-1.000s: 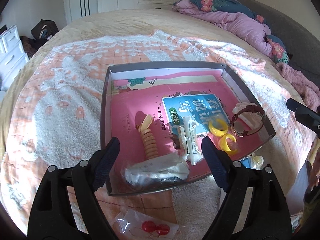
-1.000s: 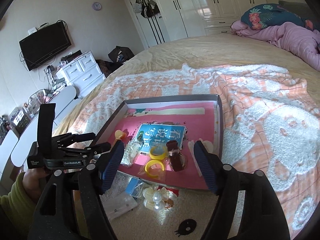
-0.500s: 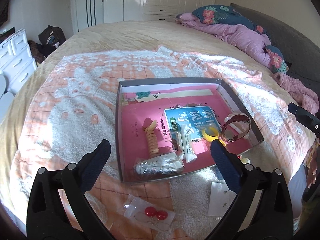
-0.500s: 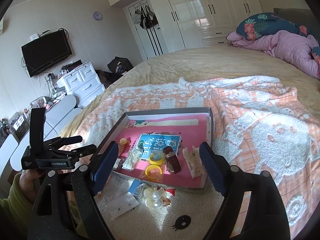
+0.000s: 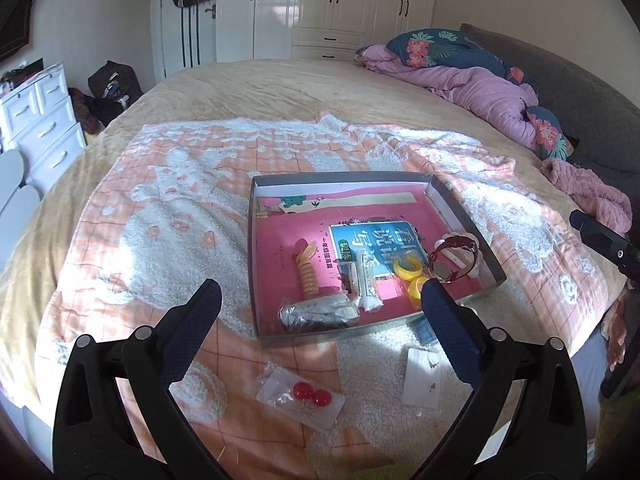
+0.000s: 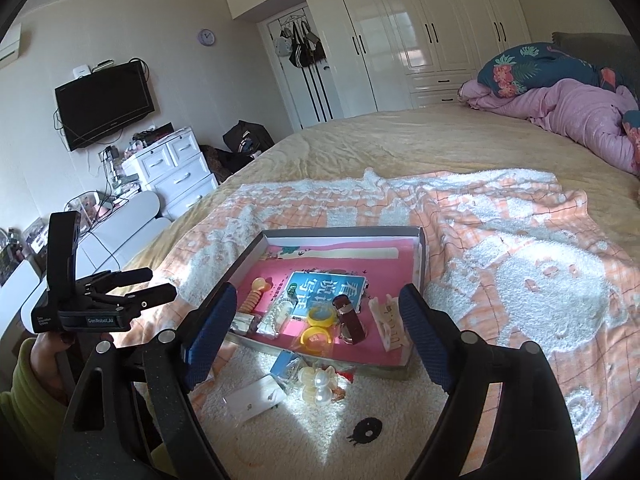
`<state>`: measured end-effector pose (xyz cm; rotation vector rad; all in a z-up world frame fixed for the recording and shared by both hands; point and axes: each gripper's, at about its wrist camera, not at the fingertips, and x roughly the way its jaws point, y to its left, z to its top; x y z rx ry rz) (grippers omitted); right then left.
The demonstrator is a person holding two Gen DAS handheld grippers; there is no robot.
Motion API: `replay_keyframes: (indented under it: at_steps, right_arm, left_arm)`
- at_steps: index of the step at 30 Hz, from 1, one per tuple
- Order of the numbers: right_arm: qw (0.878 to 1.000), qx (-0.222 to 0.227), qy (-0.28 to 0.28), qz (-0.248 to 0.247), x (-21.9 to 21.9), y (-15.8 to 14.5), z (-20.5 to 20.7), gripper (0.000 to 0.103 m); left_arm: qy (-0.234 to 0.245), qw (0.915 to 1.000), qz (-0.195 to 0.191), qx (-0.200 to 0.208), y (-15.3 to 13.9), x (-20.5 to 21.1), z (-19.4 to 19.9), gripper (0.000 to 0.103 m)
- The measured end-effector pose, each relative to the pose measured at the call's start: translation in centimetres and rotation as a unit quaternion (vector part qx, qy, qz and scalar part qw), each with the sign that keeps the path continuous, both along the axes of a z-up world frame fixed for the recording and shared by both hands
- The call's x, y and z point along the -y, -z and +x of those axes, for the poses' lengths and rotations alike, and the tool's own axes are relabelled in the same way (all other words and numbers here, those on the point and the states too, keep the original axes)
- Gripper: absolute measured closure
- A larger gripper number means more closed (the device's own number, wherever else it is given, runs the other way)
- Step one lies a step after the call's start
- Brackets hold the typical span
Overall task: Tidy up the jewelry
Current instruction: 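Grasp the white earring card with the left tool while the right tool reaches the pearl hair clip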
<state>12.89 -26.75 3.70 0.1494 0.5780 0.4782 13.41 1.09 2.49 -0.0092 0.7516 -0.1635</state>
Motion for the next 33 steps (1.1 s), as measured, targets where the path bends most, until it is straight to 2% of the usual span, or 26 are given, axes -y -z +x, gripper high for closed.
replay_keyframes:
  at_steps: [16,33]
  right_arm:
    - [0.999,0.023,-0.009,-0.03,-0.3,-0.4,-3.3,0.018]
    - [0.998,-0.003,-0.024,-0.056,-1.1,2.0,-4.7,0.017]
  left_arm:
    - [0.006,0.9998,0.007,0.018,-0.8,1.3,-4.0,0.01]
    - [0.036,0.999,0.026,-0.01,2.1,4.3,-5.5,0.01]
